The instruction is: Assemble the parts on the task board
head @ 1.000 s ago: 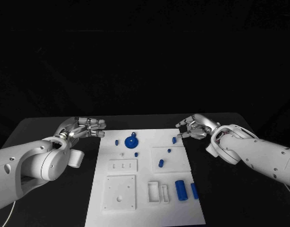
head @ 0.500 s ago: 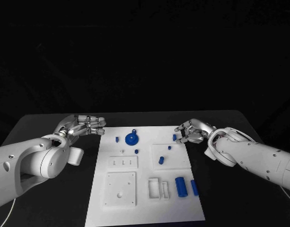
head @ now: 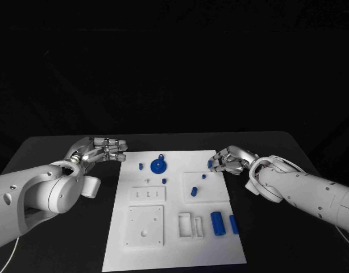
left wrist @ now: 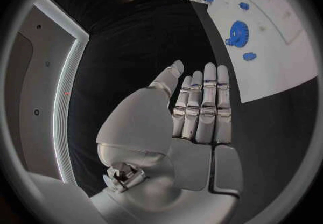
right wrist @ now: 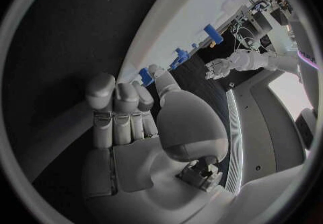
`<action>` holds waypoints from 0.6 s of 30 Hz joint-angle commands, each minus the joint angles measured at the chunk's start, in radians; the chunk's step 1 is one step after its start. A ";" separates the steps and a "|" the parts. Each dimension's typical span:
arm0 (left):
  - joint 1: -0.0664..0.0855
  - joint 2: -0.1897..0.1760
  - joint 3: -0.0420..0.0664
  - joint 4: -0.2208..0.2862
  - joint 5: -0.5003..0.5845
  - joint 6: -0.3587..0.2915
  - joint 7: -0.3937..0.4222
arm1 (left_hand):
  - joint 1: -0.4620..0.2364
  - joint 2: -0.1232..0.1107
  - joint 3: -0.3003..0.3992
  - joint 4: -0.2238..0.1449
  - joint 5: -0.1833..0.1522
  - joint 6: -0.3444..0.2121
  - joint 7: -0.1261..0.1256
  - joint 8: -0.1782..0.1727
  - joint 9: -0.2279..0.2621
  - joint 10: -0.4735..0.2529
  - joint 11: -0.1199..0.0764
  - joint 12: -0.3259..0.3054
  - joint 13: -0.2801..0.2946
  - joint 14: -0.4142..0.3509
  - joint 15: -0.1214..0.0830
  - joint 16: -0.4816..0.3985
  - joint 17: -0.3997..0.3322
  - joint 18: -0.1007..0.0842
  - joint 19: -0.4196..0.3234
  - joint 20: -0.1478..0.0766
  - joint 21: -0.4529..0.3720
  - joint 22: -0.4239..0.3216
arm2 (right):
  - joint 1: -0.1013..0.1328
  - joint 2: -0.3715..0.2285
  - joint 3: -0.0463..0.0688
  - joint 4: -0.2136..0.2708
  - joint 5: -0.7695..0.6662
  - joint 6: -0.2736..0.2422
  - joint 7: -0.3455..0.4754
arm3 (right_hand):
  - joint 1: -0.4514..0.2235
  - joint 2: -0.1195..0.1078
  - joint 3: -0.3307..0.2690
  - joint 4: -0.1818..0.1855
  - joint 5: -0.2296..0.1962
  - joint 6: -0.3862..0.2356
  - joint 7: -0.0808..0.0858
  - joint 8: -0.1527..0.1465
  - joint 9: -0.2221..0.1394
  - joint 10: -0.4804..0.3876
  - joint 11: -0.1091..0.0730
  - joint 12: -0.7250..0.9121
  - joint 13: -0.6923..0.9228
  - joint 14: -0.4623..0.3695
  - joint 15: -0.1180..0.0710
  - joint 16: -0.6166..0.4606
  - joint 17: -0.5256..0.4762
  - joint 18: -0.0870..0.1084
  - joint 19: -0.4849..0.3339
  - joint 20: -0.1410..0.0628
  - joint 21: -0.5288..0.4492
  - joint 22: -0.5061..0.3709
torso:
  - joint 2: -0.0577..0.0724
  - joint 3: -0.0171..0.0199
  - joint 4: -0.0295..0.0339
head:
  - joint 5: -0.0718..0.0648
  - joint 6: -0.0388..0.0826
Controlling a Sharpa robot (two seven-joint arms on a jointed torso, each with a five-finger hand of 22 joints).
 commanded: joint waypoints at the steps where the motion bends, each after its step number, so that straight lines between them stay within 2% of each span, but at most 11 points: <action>1: 0.000 0.000 0.001 0.003 -0.003 0.019 0.006 | -0.004 0.002 -0.004 -0.002 -0.005 -0.007 0.000 -0.001 0.000 -0.007 0.001 -0.001 0.001 -0.003 0.002 -0.004 -0.001 0.001 0.006 0.001 -0.003 -0.002 | -0.003 0.005 -0.001 0.000 -0.007 0.012 -0.001 | -0.006 0.015 0.023 -0.006 -0.031 0.013 -0.001 -0.004 0.000 0.003 -0.001 0.007 0.002 0.001 0.000 0.006 0.002 0.018 0.035 0.002 0.008 0.104 | 0.000 0.0002 -0.0012 | 0.001 -0.001; 6: 0.000 0.000 0.001 0.003 -0.004 0.022 0.004 | -0.004 0.002 -0.004 -0.002 -0.005 -0.007 0.000 -0.001 0.000 -0.007 0.001 -0.001 0.001 -0.003 0.002 -0.004 -0.001 0.001 0.006 0.001 -0.003 -0.002 | -0.004 0.011 -0.001 0.000 -0.007 0.013 0.000 | -0.030 0.004 0.084 -0.014 -0.046 0.021 -0.002 -0.004 0.000 0.004 -0.002 0.008 0.004 0.002 -0.001 0.004 0.003 0.016 0.034 0.001 0.010 0.104 | -0.001 -0.0005 -0.0003 | 0.001 -0.001; 11: 0.000 0.000 0.001 0.003 -0.005 0.024 0.002 | -0.004 0.003 -0.005 -0.003 -0.005 -0.006 0.000 -0.001 0.000 -0.009 0.001 -0.001 0.001 -0.004 0.002 -0.004 -0.001 0.000 0.005 0.002 -0.004 -0.002 | -0.004 0.016 -0.001 0.000 -0.008 0.010 0.000 | -0.030 0.005 0.108 -0.015 -0.073 0.025 -0.003 -0.004 0.000 0.005 -0.003 0.009 0.006 0.002 -0.001 0.004 0.005 0.016 0.034 0.000 0.010 0.103 | -0.001 -0.0002 -0.0001 | 0.002 -0.001; 18: 0.000 -0.002 0.001 0.004 -0.005 0.027 -0.001 | -0.006 0.004 -0.007 -0.002 -0.007 -0.007 0.000 -0.001 0.000 -0.010 0.002 -0.001 0.001 -0.004 0.002 -0.004 -0.001 0.000 0.006 0.002 -0.005 -0.002 | -0.004 0.019 -0.001 -0.001 -0.008 0.004 -0.003 | -0.034 -0.007 0.108 -0.012 -0.065 0.022 -0.002 -0.004 0.000 0.006 -0.002 0.010 0.007 0.002 -0.001 0.004 0.005 0.016 0.034 0.000 0.010 0.103 | -0.001 -0.0003 -0.0009 | 0.004 -0.001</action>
